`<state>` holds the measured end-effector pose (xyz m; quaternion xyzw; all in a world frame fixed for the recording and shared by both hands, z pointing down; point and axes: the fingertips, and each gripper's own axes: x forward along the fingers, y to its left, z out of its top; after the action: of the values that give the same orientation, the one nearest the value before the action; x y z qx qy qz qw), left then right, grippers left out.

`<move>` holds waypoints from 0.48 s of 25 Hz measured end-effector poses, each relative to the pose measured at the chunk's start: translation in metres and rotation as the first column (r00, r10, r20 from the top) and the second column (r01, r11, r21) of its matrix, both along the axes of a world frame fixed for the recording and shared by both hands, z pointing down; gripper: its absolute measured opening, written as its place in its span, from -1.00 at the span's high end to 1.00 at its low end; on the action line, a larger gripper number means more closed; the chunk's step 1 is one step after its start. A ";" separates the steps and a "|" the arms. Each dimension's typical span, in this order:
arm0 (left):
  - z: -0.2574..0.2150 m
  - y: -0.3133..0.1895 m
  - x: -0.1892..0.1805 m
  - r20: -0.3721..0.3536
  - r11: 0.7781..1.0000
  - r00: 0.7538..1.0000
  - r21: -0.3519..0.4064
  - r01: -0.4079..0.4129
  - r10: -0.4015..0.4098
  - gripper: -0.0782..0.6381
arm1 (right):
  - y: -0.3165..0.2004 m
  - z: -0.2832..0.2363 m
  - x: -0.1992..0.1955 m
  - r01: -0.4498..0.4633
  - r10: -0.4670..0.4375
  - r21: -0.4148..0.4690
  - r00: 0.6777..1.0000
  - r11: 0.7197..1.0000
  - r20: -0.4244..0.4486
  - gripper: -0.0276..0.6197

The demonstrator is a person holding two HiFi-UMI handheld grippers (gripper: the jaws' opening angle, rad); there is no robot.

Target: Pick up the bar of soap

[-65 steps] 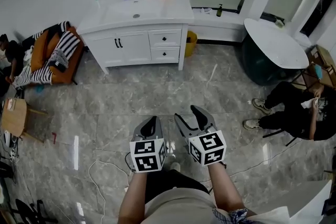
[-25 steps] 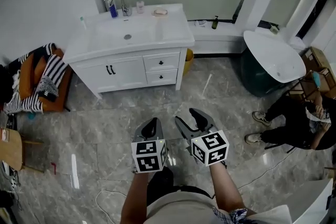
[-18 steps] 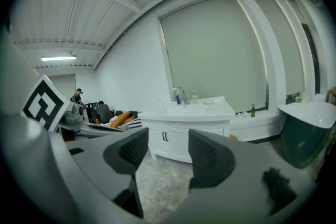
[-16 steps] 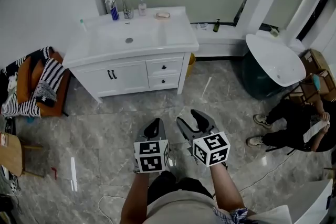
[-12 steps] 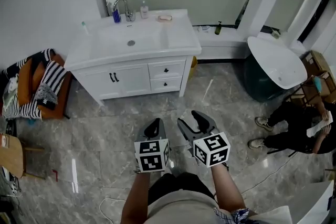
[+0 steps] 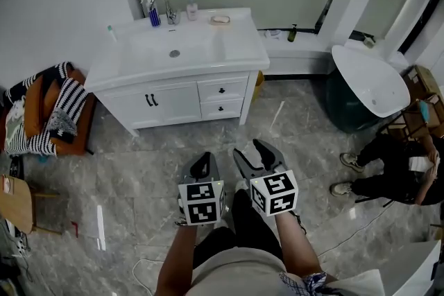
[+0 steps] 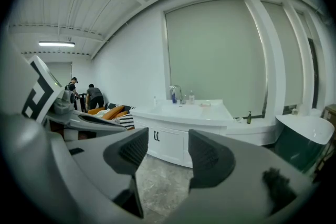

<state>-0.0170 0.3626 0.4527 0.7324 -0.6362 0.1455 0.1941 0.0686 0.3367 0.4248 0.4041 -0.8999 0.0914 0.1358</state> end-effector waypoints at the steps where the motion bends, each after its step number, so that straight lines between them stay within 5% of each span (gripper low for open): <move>1: 0.002 -0.006 0.002 -0.007 1.000 1.000 0.002 -0.002 0.002 0.76 | -0.007 0.003 0.003 -0.009 0.009 -0.006 1.000 1.000 -0.005 0.17; 12: -0.005 -0.115 0.007 -0.040 0.998 0.997 0.034 0.060 -0.058 0.76 | -0.114 0.005 0.014 0.012 -0.012 -0.015 0.999 1.000 -0.038 0.17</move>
<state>-0.0095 0.2476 0.4476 0.7193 -0.6561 0.1140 0.1979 0.0824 0.2228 0.4299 0.3995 -0.8988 0.0893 0.1566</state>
